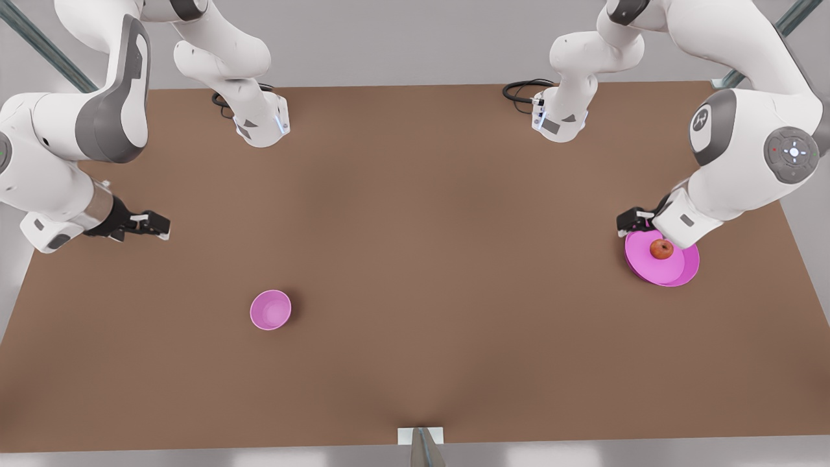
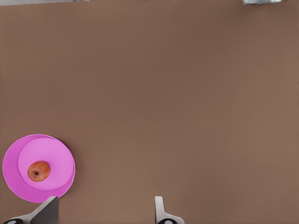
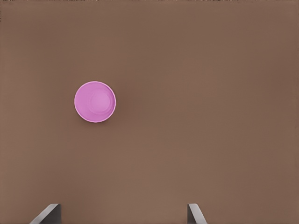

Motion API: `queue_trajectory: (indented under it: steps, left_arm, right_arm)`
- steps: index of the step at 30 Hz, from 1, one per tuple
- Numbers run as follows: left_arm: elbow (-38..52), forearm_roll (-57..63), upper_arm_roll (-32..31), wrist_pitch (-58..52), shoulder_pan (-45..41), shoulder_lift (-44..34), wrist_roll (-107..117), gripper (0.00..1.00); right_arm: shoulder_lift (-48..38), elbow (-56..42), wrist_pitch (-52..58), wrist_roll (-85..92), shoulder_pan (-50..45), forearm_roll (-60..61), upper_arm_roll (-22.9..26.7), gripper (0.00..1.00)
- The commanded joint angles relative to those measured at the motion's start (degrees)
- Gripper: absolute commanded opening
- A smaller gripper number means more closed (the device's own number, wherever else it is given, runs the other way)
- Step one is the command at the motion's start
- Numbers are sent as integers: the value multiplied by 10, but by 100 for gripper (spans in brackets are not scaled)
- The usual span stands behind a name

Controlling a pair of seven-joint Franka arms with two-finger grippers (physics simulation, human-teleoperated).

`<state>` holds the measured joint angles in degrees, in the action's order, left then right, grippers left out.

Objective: Use the left arm to pick up the apple from the plate, transfer it to the gripper of the right arm, and then use the right arm to place it into the bowl

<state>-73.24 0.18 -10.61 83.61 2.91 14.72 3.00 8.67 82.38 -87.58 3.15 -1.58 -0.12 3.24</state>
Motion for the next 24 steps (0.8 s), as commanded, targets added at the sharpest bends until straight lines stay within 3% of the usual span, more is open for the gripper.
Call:
queue_trajectory:
  steps: [1,2,4,6,12,24]
  left_arm:
    - [0,-1,0,30,3,2,-29,100]
    - [-27,0,16,51,3,-2,-29,100]
    - [-187,-1,81,218,0,-28,-29,100]
    - [-265,-3,103,313,3,-28,-29,100]
    - [-399,-64,198,472,11,-14,-201,100]
    - [-442,-87,261,532,56,78,-392,100]
  right_arm:
    - [-1,0,-22,13,0,0,0,100]
    - [-1,-1,-22,13,0,0,0,100]
    - [-1,0,-22,13,0,0,0,100]
    - [-1,0,-22,13,0,0,0,100]
    - [0,-1,-22,13,0,0,0,100]
    - [6,-4,-28,12,0,0,0,100]
